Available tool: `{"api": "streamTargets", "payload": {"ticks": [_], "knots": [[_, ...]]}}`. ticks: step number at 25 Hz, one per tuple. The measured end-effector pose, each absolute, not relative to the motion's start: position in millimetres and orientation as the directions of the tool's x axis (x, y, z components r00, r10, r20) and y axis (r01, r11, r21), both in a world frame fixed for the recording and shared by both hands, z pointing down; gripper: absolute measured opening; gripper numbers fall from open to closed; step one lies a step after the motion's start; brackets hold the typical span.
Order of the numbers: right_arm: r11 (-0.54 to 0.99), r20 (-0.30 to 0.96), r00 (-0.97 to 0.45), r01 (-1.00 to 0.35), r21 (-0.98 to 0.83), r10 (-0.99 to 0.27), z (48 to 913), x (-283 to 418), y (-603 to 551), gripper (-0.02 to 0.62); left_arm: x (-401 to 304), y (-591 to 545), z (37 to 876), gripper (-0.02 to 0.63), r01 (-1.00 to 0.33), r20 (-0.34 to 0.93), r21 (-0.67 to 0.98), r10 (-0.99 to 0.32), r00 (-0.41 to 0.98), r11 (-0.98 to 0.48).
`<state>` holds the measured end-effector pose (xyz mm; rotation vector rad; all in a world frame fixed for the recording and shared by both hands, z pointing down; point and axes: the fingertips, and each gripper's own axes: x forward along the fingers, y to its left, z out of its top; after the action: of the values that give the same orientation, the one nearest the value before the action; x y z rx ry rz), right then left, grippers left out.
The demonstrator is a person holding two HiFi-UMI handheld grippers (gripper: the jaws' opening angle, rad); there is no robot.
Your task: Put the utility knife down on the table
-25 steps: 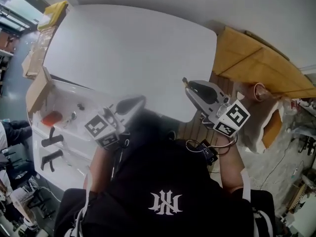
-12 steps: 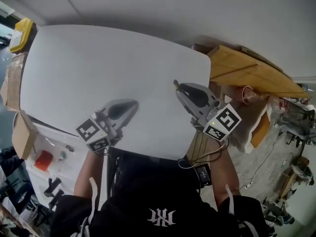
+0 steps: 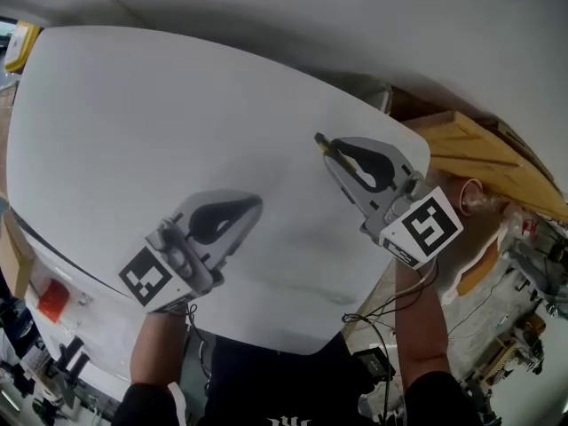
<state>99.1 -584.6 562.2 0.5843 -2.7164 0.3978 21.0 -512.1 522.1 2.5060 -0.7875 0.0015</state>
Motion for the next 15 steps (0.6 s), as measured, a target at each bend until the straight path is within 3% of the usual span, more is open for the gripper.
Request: {"api": "streamTargets", "payload": {"ticks": [5,9,15], "knots": [[0.91,0.512,-0.801,-0.406,-0.085,-0.31,604,88,-613,0.057,13,-534,562,0.006,-0.563,0.199,0.442,-0.536,0.82,-0.698],[0.927,0.59,-0.75,-0.375,-0.005,-0.299,620,79,-618,0.057,12,-538,564,0.006,-0.542,0.158,0.46,-0.536,0.83,-0.703],[0.938,0.635,-0.716,-0.344,0.038,-0.289,632,61,-630,0.057,9,-548,571,0.005,-0.539,0.149,0.44,-0.533,0.833,-0.718]]}}
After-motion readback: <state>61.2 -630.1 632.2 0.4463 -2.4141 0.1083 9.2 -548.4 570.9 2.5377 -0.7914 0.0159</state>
